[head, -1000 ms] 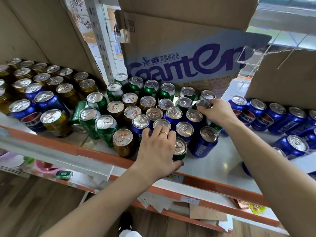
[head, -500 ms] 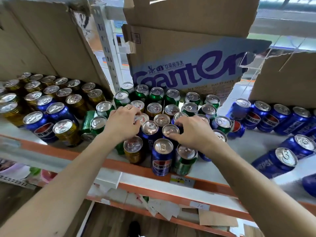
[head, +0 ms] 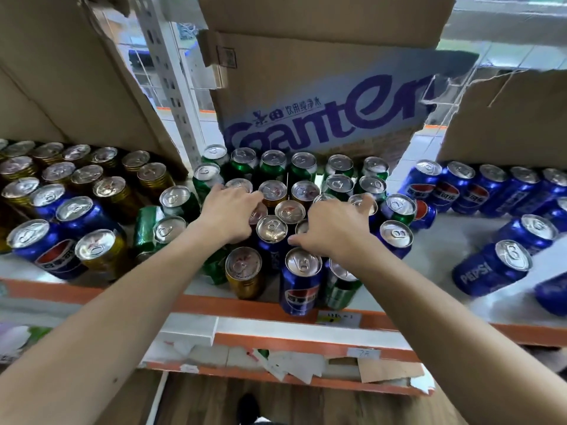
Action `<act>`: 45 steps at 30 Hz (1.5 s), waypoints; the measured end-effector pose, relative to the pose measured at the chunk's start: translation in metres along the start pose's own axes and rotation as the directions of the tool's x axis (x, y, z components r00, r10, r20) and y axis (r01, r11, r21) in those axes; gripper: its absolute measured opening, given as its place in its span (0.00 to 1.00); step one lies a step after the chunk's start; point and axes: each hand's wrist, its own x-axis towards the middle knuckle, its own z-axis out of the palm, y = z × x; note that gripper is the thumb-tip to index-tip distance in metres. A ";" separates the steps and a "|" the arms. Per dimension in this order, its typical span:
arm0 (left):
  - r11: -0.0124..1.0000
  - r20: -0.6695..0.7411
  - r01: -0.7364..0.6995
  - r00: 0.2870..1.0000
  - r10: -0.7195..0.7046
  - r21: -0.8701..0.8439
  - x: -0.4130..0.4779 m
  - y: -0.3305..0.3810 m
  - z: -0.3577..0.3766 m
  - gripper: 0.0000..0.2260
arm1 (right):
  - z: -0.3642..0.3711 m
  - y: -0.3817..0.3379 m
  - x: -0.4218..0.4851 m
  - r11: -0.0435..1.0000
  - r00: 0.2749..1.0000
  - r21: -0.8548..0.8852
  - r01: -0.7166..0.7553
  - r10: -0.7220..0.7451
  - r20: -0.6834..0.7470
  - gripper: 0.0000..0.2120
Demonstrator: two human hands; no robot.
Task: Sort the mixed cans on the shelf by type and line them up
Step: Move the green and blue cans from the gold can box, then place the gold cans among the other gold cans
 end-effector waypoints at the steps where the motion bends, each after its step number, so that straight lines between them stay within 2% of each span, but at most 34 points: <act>1: 0.999 -0.037 -0.025 0.999 0.024 -0.040 -0.001 -0.004 -0.001 0.17 | -0.001 -0.003 -0.001 1.000 1.000 -0.001 -0.005 0.005 -0.011 0.20; 4: 0.983 -0.139 -0.069 0.989 0.045 -0.168 -0.001 -0.017 -0.013 0.17 | -0.006 -0.005 0.001 0.999 0.999 0.032 0.019 -0.018 -0.045 0.12; 7: 0.919 -0.205 -0.079 0.979 -0.002 -0.386 -0.008 -0.028 -0.042 0.22 | -0.012 -0.001 0.000 0.997 0.997 0.069 0.047 -0.042 -0.069 0.14; 10: 0.768 -0.278 -0.122 0.957 -0.076 -0.629 -0.015 -0.037 -0.069 0.24 | -0.027 0.006 -0.007 0.981 0.988 0.185 0.058 -0.030 -0.151 0.18; 12: 0.594 -0.280 -0.132 0.946 -0.164 -0.794 -0.018 -0.040 -0.079 0.26 | -0.043 0.014 -0.013 0.947 0.985 0.313 0.071 -0.016 -0.174 0.17; 14: 0.362 -0.251 -0.162 0.944 -0.215 -0.918 -0.019 -0.040 -0.087 0.29 | -0.056 0.025 -0.019 0.859 0.975 0.502 0.099 0.017 -0.221 0.12; 16: 0.161 -0.219 -0.186 0.951 -0.217 -0.969 -0.019 -0.038 -0.093 0.32 | -0.067 0.038 -0.024 0.766 0.955 0.626 0.147 0.054 -0.291 0.20; 18: -0.018 -0.190 -0.198 0.961 -0.203 -0.980 -0.016 -0.033 -0.095 0.34 | -0.075 0.051 -0.026 0.622 0.943 0.758 0.196 0.092 -0.319 0.24; 21: -0.245 -0.151 -0.192 0.973 -0.174 -0.950 -0.012 -0.018 -0.096 0.28 | -0.086 0.067 -0.032 0.323 0.936 0.913 0.247 0.163 -0.311 0.23; 23: -0.348 -0.137 -0.168 0.984 -0.112 -0.923 -0.009 -0.009 -0.094 0.28 | -0.090 0.074 -0.035 0.194 0.922 0.940 0.281 0.218 -0.321 0.19; 25: -0.403 -0.134 -0.143 0.990 -0.050 -0.904 -0.006 0.000 -0.091 0.30 | -0.089 0.076 -0.038 0.093 0.914 0.952 0.292 0.265 -0.306 0.14; 28: -0.432 -0.126 -0.124 0.992 -0.024 -0.893 -0.002 0.016 -0.087 0.18 | -0.083 0.081 -0.044 -0.041 0.922 0.962 0.271 0.298 -0.247 0.06; 35: -0.461 -0.096 -0.026 0.987 0.129 -0.887 0.003 0.048 -0.088 0.20 | -0.071 0.098 -0.066 -0.191 0.909 0.947 0.256 0.380 -0.169 0.17; 37: -0.452 -0.085 0.010 0.979 0.187 -0.892 0.007 0.060 -0.088 0.22 | -0.067 0.103 -0.074 -0.198 0.900 0.948 0.250 0.409 -0.152 0.14; 40: -0.437 -0.073 0.047 0.965 0.252 -0.898 0.012 0.082 -0.088 0.24 | -0.060 0.114 -0.087 -0.193 0.870 0.945 0.263 0.471 -0.146 0.19; 42: -0.413 -0.077 0.051 0.954 0.289 -0.909 0.014 0.099 -0.088 0.22 | -0.055 0.122 -0.099 -0.204 0.850 0.942 0.267 0.510 -0.131 0.21; 45: -0.375 -0.092 0.045 0.936 0.340 -0.926 0.017 0.127 -0.088 0.20 | -0.052 0.137 -0.120 -0.153 0.806 0.956 0.249 0.580 -0.117 0.19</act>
